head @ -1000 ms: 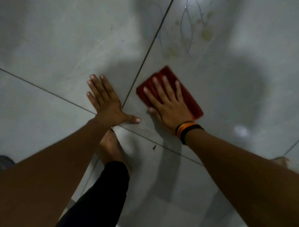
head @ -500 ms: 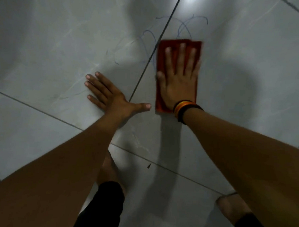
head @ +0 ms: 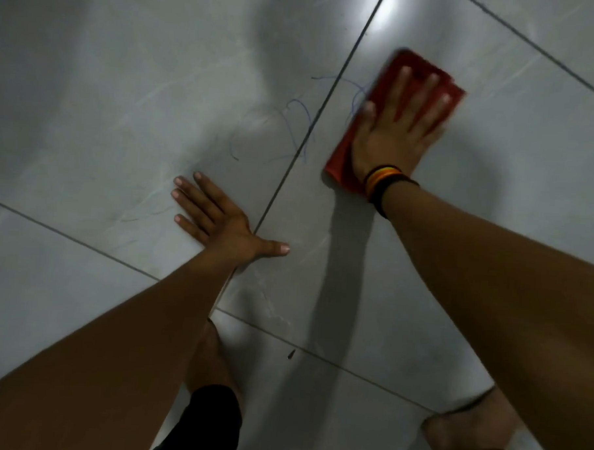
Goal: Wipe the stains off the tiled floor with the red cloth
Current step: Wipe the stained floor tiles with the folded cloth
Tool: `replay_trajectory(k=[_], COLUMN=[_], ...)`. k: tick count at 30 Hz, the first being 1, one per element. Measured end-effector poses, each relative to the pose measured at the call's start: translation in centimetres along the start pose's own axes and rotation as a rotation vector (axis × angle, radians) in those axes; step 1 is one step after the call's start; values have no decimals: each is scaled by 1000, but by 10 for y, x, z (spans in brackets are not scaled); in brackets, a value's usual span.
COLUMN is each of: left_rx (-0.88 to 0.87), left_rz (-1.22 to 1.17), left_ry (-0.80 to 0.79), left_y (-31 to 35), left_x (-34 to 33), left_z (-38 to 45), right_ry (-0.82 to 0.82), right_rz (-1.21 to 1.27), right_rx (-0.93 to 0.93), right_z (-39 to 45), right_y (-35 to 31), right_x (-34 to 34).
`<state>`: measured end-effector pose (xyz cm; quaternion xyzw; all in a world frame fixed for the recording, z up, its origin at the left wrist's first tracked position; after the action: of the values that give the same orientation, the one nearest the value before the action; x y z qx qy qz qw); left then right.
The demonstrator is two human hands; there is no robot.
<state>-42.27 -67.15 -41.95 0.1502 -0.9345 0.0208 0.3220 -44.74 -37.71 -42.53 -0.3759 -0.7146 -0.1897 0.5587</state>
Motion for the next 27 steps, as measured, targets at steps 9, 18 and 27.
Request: replay_trajectory(k=[9,18,27], left_rx=[-44,-91,-95], left_rz=[-27,-35,-52], left_ry=[17,67,16], left_y=[-3,-10,-6], left_x=[-1,-7,0], left_z=[-3,4,-2], right_ry=[-204,-22,-175], right_rz=[-259,-90,-200], right_rx=[520,335,487], right_z=[-108,-4,-91], right_y=[78,-74,18], right_x=[-6,-8,-20])
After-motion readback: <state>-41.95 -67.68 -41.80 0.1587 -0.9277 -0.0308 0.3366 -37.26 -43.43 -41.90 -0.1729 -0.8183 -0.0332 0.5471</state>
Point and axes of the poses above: each hand's wrist, its own z-axis towards the middle knuckle, its own x-axis out of the back of the hand, y = z × x, the point moved 7 cm from there along z, towards the middle knuckle, and after that the axes turned 1 degree about -z, right-handed, at the moved point
